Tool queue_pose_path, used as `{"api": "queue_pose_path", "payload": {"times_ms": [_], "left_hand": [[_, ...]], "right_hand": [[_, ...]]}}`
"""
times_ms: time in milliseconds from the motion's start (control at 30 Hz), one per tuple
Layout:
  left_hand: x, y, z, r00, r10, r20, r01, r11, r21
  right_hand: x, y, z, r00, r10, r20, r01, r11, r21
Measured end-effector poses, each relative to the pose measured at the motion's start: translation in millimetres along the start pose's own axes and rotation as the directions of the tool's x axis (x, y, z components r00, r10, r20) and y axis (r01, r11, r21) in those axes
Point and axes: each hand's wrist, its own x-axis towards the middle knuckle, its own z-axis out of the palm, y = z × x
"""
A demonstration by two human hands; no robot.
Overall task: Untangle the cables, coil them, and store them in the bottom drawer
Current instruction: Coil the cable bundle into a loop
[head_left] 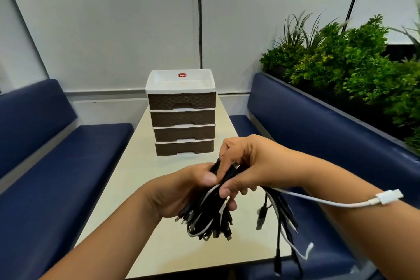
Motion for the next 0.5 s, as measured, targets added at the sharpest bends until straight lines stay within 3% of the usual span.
{"api": "queue_pose_path", "payload": {"times_ms": [100, 167, 333, 433, 500], "left_hand": [[0, 4, 8, 0.997, -0.026, -0.071, 0.043, 0.964, 0.261], [1, 4, 9, 0.989, -0.084, -0.119, 0.119, 0.939, 0.324], [-7, 3, 1, 0.957, -0.254, -0.14, 0.276, 0.946, 0.169], [-14, 5, 0, 0.964, -0.244, -0.11, 0.246, 0.969, 0.002], [-17, 6, 0, 0.965, -0.227, -0.128, 0.22, 0.973, -0.073]], "right_hand": [[2, 3, 0, 0.999, 0.041, 0.018, -0.041, 0.998, 0.054], [2, 7, -1, 0.991, 0.091, 0.094, -0.099, 0.992, 0.084], [-14, 30, -9, 0.952, 0.082, 0.294, -0.175, 0.936, 0.306], [-28, 66, -19, 0.983, 0.134, 0.127, -0.182, 0.826, 0.534], [-38, 95, -28, 0.939, 0.343, -0.033, -0.243, 0.728, 0.641]]}}
